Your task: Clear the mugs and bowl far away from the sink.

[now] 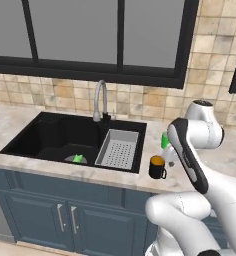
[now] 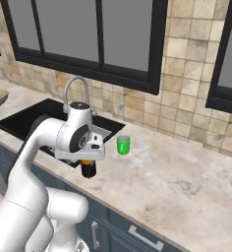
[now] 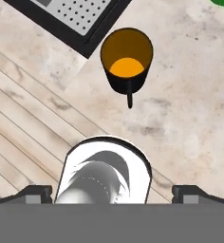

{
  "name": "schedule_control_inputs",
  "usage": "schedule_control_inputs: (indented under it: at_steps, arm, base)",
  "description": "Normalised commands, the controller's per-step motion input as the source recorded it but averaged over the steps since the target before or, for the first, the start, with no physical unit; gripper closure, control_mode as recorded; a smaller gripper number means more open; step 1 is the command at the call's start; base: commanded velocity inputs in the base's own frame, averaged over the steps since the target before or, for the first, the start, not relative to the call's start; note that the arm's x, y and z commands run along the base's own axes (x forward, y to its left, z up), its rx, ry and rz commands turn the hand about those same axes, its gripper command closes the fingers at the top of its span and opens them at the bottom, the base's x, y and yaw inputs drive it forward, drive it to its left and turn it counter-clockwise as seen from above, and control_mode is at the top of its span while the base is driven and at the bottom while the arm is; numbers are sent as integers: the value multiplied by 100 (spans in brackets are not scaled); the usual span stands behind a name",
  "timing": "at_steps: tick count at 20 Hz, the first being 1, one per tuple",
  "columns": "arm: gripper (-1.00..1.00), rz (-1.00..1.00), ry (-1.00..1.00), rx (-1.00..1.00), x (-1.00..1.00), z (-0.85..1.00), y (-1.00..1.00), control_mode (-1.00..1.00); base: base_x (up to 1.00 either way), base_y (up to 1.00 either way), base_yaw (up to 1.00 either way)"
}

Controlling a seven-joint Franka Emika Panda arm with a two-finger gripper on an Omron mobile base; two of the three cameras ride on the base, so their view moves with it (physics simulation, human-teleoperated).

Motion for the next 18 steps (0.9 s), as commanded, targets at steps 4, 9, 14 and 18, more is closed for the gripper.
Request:
schedule_control_inputs:
  at_steps: [4, 9, 14, 18]
  arm:
    - [-100, 0, 7, 0, 27, -37, 6, -100]
    - [-100, 0, 1, -2, 22, -32, 4, -100]
    - [-100, 0, 0, -6, 24, -27, 0, -100]
    - [-100, 0, 0, -4, 27, -26, 0, -100]
  base:
    - [0, 0, 0]
    - [0, 0, 0]
    - [0, 0, 0]
    - [0, 0, 0]
